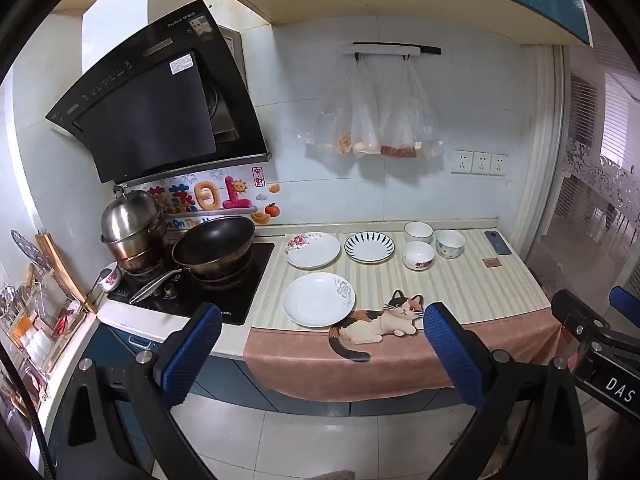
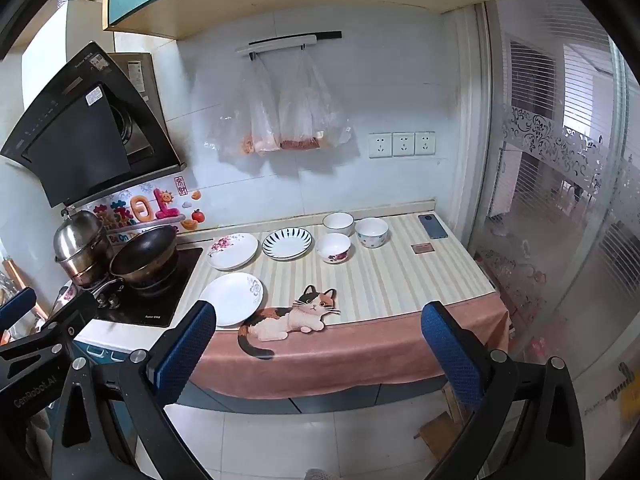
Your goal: Organize plates and bowls
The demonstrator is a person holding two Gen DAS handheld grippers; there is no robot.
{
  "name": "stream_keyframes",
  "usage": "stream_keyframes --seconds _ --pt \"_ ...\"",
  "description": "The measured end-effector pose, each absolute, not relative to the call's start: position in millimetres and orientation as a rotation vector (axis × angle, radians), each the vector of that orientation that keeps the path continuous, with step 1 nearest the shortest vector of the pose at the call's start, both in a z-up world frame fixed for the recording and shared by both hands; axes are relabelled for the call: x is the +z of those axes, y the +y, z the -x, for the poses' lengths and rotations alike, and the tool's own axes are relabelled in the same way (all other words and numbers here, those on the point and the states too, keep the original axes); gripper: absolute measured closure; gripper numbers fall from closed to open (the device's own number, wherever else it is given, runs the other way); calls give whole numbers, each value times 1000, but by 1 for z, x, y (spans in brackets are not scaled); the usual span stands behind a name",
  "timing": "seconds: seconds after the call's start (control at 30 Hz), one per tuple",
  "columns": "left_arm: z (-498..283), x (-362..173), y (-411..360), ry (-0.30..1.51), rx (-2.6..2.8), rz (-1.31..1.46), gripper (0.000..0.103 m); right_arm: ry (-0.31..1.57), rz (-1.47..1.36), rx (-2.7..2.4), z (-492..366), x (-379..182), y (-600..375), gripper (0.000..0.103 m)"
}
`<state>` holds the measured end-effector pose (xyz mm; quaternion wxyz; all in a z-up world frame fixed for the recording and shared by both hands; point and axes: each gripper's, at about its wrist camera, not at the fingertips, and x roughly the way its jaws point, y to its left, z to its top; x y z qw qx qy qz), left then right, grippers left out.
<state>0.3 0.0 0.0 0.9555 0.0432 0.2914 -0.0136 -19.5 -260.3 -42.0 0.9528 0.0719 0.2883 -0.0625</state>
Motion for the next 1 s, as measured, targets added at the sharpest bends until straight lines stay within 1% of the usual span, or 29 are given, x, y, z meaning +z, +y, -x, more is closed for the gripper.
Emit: stream_keyframes --seconds 1.0 --pt "2 9 -3 576 -23 -87 0 577 -141 -126 18 -41 -259 0"
